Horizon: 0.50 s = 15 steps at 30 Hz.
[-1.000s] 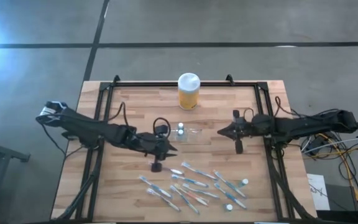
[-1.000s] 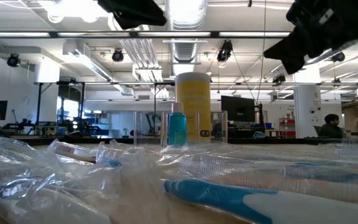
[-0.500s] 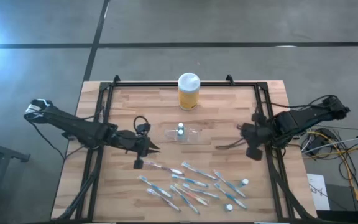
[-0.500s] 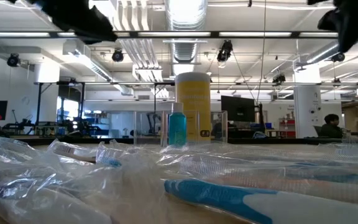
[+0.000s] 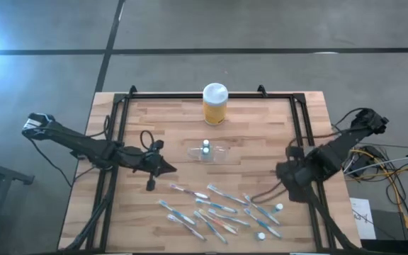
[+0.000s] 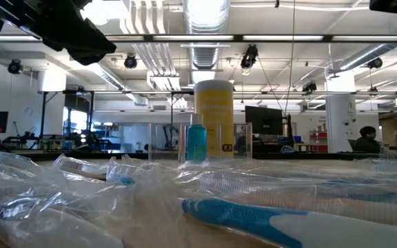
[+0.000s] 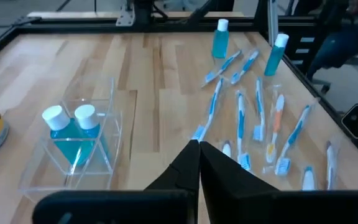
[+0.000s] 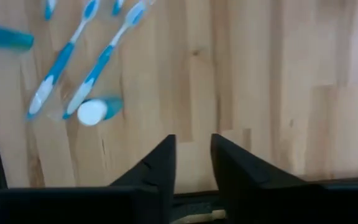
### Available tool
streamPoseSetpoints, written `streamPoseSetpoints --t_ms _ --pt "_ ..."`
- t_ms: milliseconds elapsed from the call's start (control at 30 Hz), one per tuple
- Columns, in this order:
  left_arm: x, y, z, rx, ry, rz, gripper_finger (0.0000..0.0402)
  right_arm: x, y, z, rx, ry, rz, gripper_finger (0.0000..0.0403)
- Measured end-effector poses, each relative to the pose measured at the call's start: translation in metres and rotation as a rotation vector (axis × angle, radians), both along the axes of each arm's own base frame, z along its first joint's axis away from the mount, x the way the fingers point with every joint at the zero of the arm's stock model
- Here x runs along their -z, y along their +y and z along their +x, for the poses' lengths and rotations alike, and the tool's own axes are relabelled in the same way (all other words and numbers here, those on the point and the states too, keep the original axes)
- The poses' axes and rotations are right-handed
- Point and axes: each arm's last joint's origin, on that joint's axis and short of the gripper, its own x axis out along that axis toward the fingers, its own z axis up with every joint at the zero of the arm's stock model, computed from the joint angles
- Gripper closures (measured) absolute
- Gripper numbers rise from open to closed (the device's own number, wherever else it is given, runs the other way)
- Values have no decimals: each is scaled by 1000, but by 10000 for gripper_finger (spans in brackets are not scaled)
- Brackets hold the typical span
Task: Pick & Place toothbrushing station
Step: Put the mouthwash bottle into the transparent organizer
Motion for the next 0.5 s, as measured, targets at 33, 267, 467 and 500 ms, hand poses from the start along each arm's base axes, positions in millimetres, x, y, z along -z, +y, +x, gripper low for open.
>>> streamPoseSetpoints --t_ms 33,267,467,500 --pt "0 0 0 -2 2 -6 385 3 5 1 -12 9 -8 287" --pt "1 0 0 -15 10 -44 385 21 40 4 -138 23 -26 211" --pt "1 0 0 -20 12 -57 385 34 60 3 -233 54 -65 186" --pt "1 0 0 -22 12 -62 385 36 64 3 -262 52 -73 184"
